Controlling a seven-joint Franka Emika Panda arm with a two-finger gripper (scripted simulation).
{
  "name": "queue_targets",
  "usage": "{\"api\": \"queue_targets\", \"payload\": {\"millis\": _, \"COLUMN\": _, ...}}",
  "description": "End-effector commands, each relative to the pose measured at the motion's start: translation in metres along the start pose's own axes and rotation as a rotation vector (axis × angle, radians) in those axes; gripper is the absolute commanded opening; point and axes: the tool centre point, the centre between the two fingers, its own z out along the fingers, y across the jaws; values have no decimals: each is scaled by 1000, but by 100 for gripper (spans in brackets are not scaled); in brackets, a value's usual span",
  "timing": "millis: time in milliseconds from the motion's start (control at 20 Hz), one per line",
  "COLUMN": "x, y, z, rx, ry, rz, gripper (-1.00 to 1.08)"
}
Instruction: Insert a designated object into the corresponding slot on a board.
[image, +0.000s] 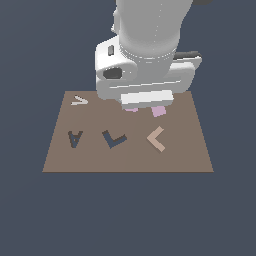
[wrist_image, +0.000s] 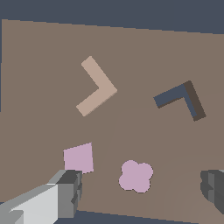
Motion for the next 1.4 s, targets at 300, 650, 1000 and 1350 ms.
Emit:
{"api": "queue_targets", "payload": {"millis": 300, "x": 5, "y": -1, "z": 4, "rx": -2, "ry": 3, "rz": -32, "gripper": 100}}
{"api": "queue_targets", "payload": {"millis": 650, "x": 22, "y": -8, "z": 19, "rx": -11, "ry": 12, "rz": -153, "gripper": 100}}
{"api": "queue_targets", "payload": {"millis": 1000, "x": 50, "y": -24, "z": 45, "rx": -27, "ry": 30, "rz": -368, "gripper": 100}}
{"api": "queue_targets", "payload": {"millis": 1350, "x": 71, "y": -43, "z": 67, "rx": -42, "ry": 45, "rz": -553, "gripper": 100}}
